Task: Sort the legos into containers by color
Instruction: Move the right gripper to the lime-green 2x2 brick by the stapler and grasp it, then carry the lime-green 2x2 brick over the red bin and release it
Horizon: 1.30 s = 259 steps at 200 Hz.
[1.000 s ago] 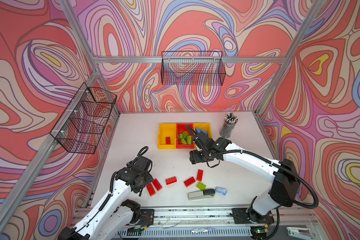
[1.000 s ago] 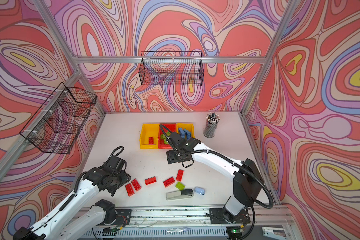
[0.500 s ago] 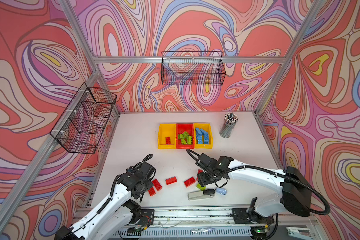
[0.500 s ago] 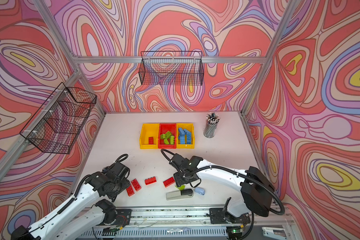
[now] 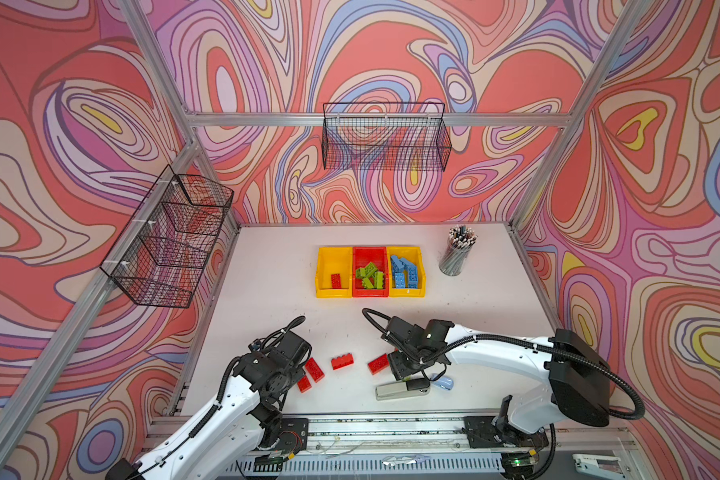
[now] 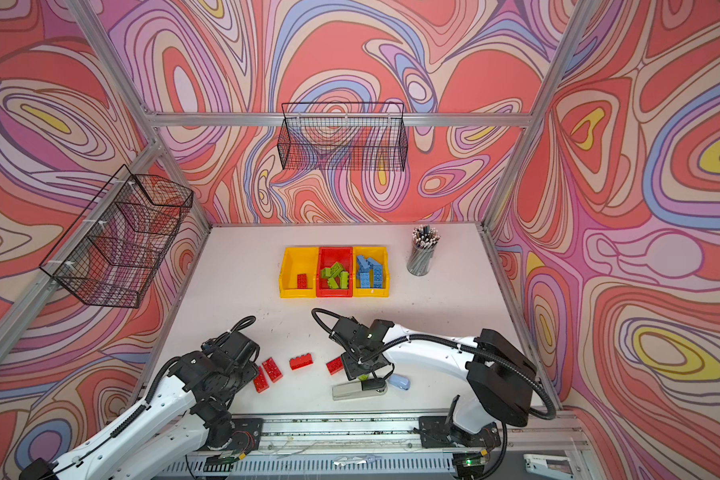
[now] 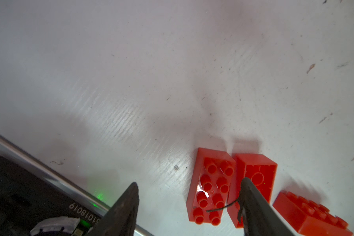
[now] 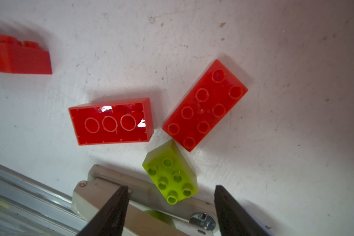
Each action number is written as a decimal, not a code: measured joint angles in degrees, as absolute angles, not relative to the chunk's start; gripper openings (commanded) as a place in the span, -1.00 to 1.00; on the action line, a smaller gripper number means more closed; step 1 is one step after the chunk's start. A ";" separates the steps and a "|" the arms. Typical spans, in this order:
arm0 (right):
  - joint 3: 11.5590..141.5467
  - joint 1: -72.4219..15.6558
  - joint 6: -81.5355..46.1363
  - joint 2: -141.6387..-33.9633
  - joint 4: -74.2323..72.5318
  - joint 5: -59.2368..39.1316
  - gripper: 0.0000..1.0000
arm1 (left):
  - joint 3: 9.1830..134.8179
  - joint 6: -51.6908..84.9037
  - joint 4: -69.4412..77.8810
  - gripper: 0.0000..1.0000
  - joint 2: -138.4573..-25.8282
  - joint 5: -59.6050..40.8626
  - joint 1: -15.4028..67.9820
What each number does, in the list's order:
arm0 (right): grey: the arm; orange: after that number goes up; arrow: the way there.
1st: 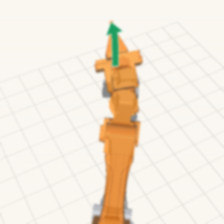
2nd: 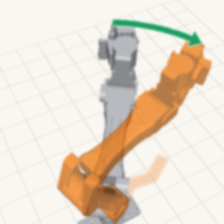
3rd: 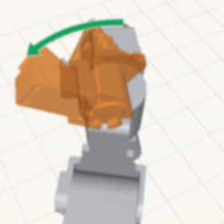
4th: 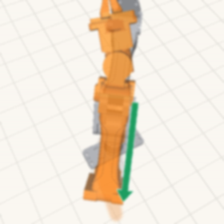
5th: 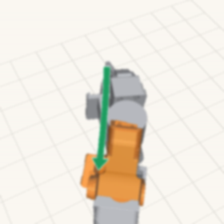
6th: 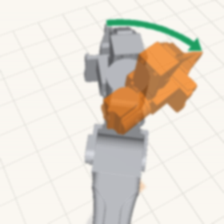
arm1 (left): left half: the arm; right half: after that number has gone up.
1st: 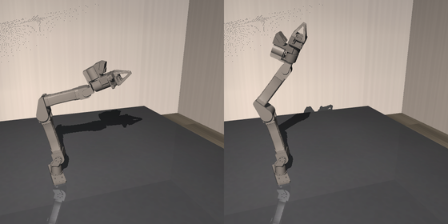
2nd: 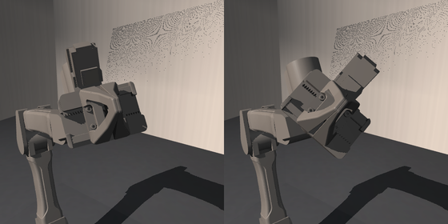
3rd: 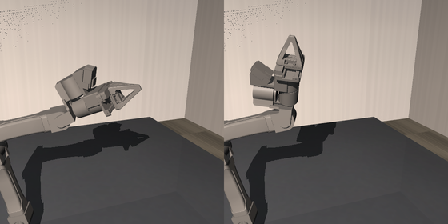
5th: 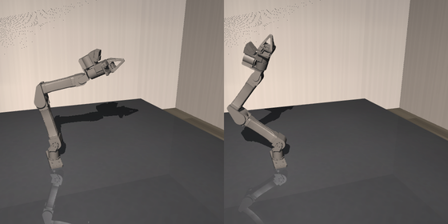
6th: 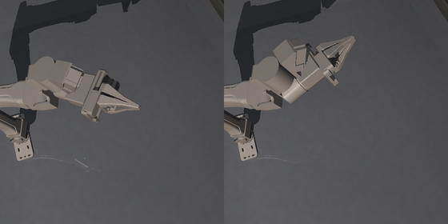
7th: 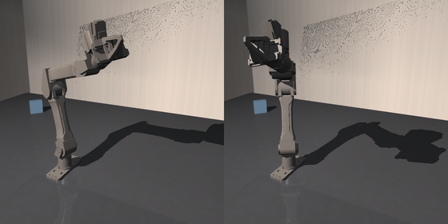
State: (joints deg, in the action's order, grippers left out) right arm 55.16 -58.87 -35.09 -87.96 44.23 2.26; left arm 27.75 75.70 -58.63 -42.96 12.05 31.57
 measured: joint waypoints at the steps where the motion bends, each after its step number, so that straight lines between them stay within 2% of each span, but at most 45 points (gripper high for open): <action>1: 55.16 -58.87 -35.09 -88.05 44.16 2.33 0.40 | 27.75 75.70 -58.63 0.29 -42.96 12.05 31.57; 66: 54.00 -58.87 -35.55 -91.83 41.69 2.52 0.31 | 27.77 75.11 -58.48 0.31 -45.28 12.49 31.57; 145: 52.66 -58.87 -35.68 -94.32 39.40 4.36 0.12 | 27.90 73.65 -58.17 0.32 -48.12 13.45 31.57; 174: 52.49 -58.87 -35.68 -94.30 39.33 5.65 -0.01 | 30.24 73.28 -58.26 0.32 -48.58 13.98 31.57; 206: 52.42 -58.87 -36.12 -94.30 39.11 7.16 -0.25 | 31.68 72.90 -58.00 0.33 -50.09 14.70 31.57; 259: 52.25 -57.60 -36.73 -93.25 39.48 10.79 -0.38 | 34.92 71.22 -56.36 0.34 -55.99 15.09 31.57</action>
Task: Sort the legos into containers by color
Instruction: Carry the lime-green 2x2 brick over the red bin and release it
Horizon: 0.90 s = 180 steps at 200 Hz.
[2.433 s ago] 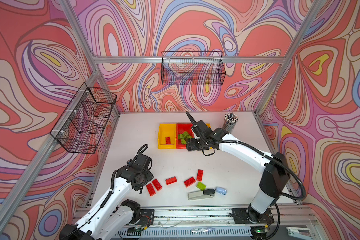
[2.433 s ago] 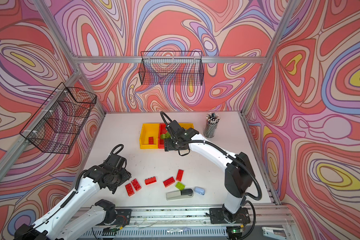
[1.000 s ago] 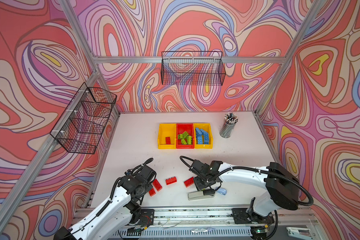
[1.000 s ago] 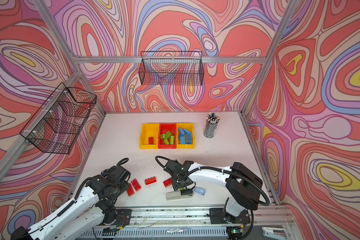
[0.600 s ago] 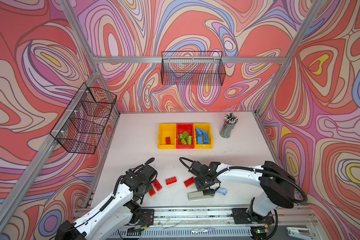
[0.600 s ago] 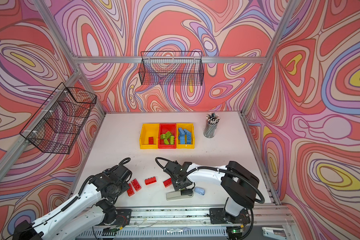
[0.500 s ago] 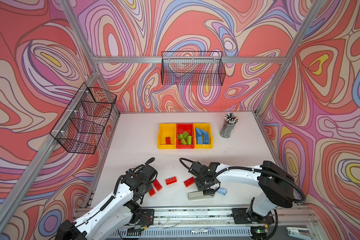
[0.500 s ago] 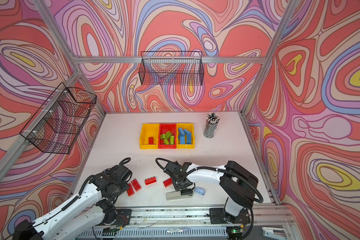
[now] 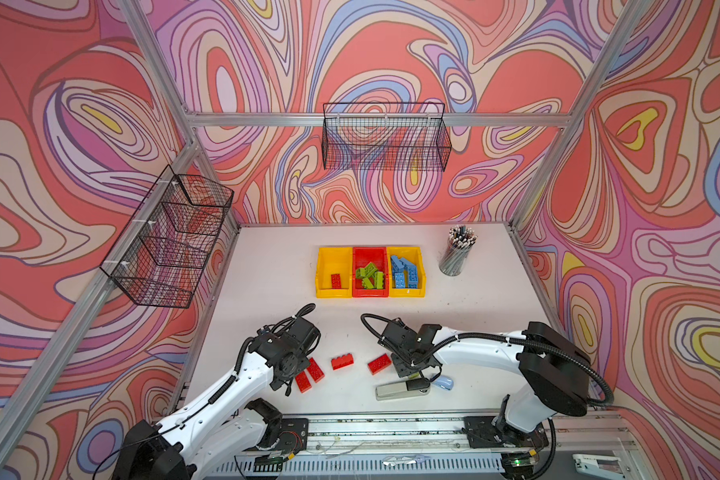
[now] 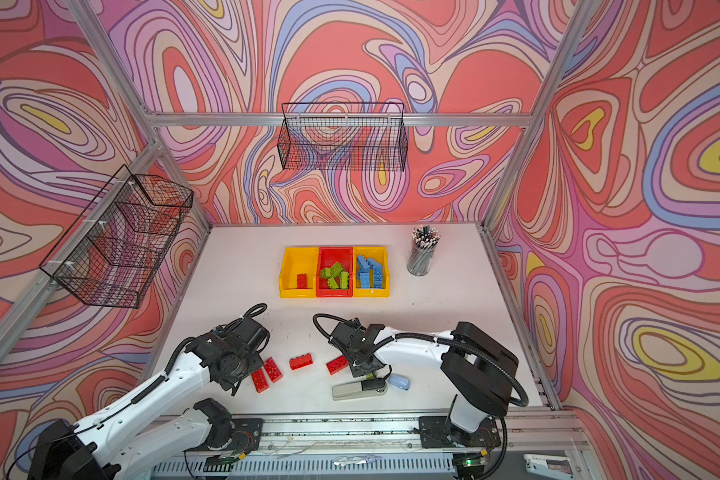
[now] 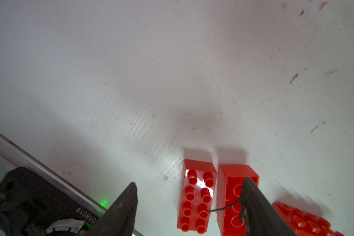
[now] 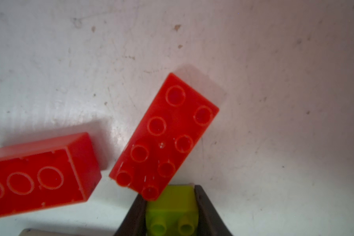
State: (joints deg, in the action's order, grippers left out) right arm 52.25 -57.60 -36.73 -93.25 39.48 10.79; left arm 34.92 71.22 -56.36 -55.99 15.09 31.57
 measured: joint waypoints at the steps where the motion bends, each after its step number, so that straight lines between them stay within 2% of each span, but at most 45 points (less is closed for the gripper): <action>1: 52.25 -57.47 -36.71 -93.17 39.51 10.87 -0.38 | 35.07 71.13 -56.29 0.34 -56.18 15.11 31.57; 96: 56.38 -45.39 -31.92 -90.13 40.93 13.45 -0.44 | 39.66 68.18 -52.64 0.35 -62.52 16.03 31.57; 137: 71.29 -44.25 -28.34 -94.89 43.13 13.58 -0.43 | 40.38 67.11 -52.95 0.37 -62.15 17.30 31.57; 180: 92.42 -43.42 -24.21 -108.62 42.92 13.54 -0.43 | 41.52 64.84 -53.06 0.38 -60.53 18.65 31.57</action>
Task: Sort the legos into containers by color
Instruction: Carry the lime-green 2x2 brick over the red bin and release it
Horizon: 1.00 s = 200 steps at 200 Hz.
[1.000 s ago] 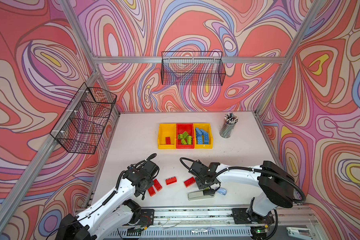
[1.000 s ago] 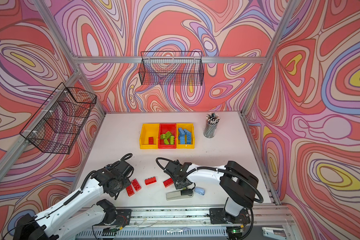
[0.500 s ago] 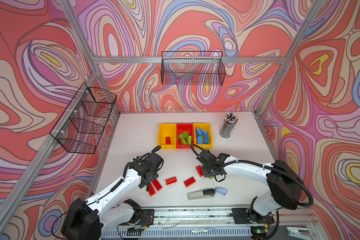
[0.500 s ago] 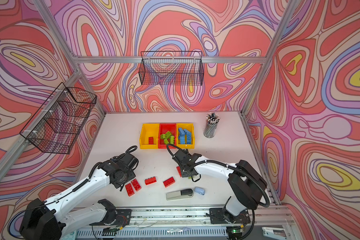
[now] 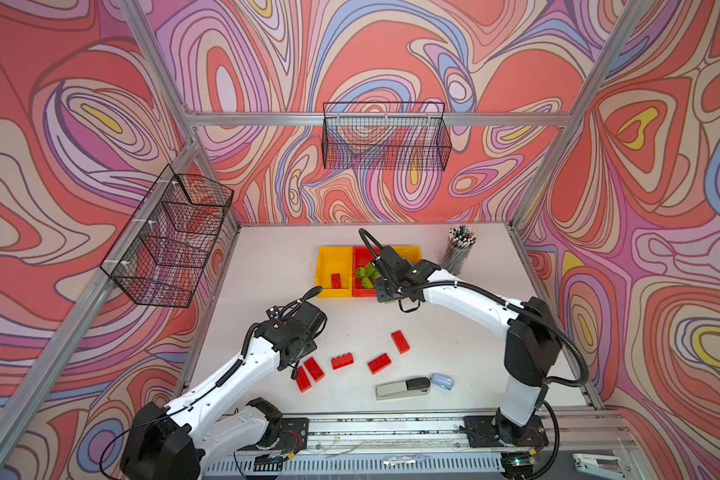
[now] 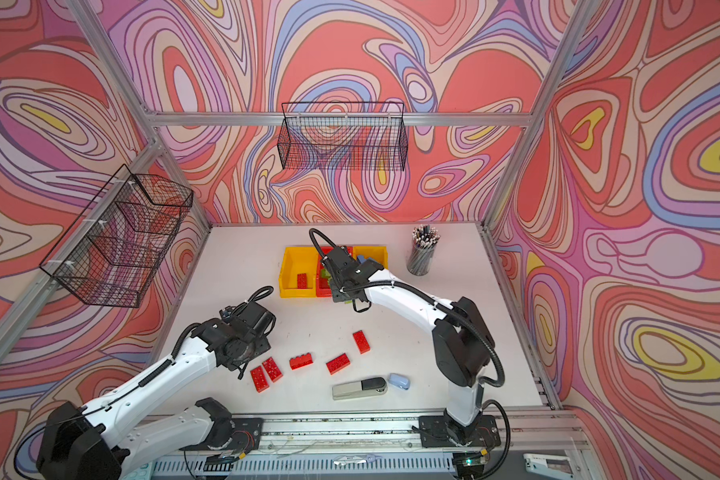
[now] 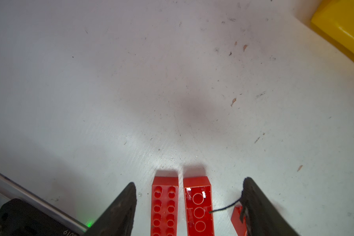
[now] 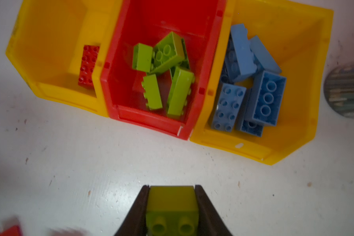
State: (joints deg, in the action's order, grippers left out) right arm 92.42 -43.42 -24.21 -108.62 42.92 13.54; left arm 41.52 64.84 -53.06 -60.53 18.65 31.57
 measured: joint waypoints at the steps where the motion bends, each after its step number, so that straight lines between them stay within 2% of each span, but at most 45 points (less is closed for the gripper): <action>1: 92.68 -43.40 -24.16 -108.86 42.89 13.52 -0.43 | 41.54 64.82 -53.06 0.38 -60.51 18.70 31.57; 37: 103.57 -42.00 -21.45 -120.05 42.39 13.58 -0.42 | 44.07 62.39 -55.05 0.41 -59.11 21.26 31.29; 71: 110.15 -39.70 -19.53 -127.28 41.91 13.47 -0.30 | 46.13 59.09 -56.03 0.42 -58.46 22.20 29.06; 84: 112.86 -38.87 -19.07 -129.19 42.00 13.21 -0.15 | 46.19 57.89 -56.14 0.43 -58.48 22.09 27.83; 111: 117.62 -37.54 -18.17 -131.04 42.15 12.32 0.38 | 46.19 56.01 -56.64 0.43 -58.48 21.28 25.78; 119: 118.45 -37.34 -17.39 -131.04 42.09 11.88 0.46 | 46.19 55.66 -56.75 0.43 -58.48 20.99 25.61; 159: 117.05 -37.39 -17.72 -129.34 41.63 9.37 0.41 | 44.36 55.09 -56.53 0.43 -56.95 19.27 25.45; 200: 94.76 -37.98 -20.71 -113.49 40.56 6.63 0.27 | 40.18 55.61 -55.20 0.41 -55.33 16.21 25.45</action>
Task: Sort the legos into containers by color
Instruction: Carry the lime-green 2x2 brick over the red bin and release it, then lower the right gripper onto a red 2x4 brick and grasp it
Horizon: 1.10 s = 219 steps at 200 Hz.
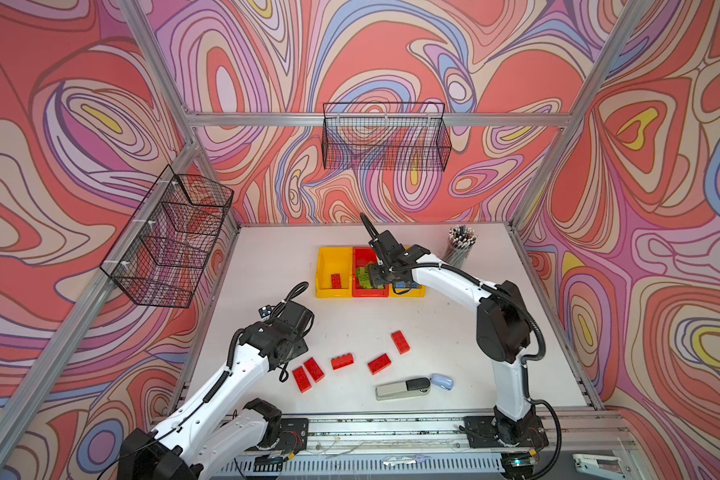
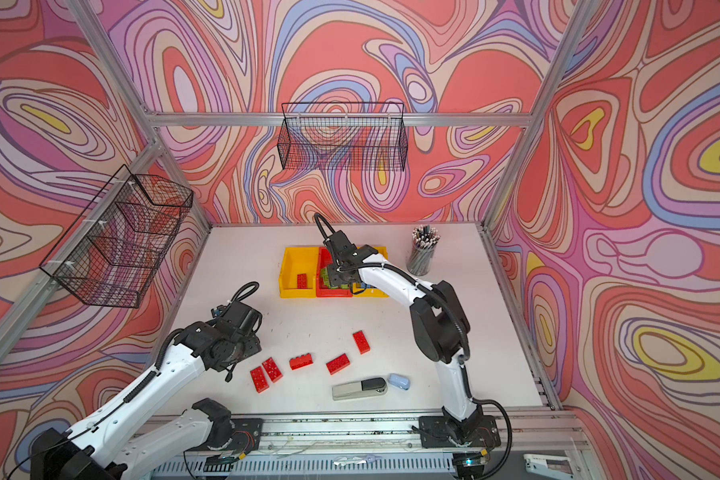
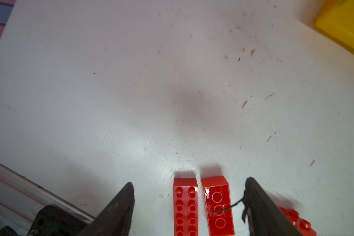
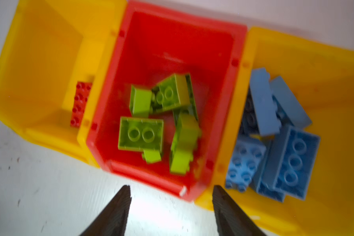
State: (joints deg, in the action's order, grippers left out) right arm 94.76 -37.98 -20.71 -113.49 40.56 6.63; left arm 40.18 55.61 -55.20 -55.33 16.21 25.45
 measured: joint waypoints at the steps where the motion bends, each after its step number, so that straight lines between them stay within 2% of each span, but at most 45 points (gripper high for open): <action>1: 94.30 -38.00 -20.73 -113.14 40.51 6.52 0.28 | 40.10 55.64 -55.18 0.41 -55.29 16.14 25.43; 39: 74.35 -41.52 -24.53 -98.70 39.97 5.26 0.27 | 36.45 56.71 -53.89 0.42 -53.06 12.88 25.69; 84: 61.49 -45.47 -29.04 -92.33 38.70 3.55 0.27 | 35.31 57.28 -54.46 0.42 -49.45 12.40 27.29; 130: 55.42 -45.71 -30.83 -91.98 34.85 2.87 0.23 | 34.72 58.74 -55.22 0.42 -45.76 11.86 28.47; 187: 55.11 -45.74 -30.92 -95.11 31.31 1.43 0.15 | 34.46 60.38 -56.14 0.42 -44.82 11.31 29.65; 197: 55.11 -45.74 -30.79 -95.59 31.00 1.26 0.09 | 34.22 60.71 -56.31 0.42 -44.53 11.31 29.65; 219: 55.33 -45.74 -30.13 -97.01 30.81 0.99 -0.17 | 33.98 61.30 -56.86 0.42 -44.34 11.33 29.67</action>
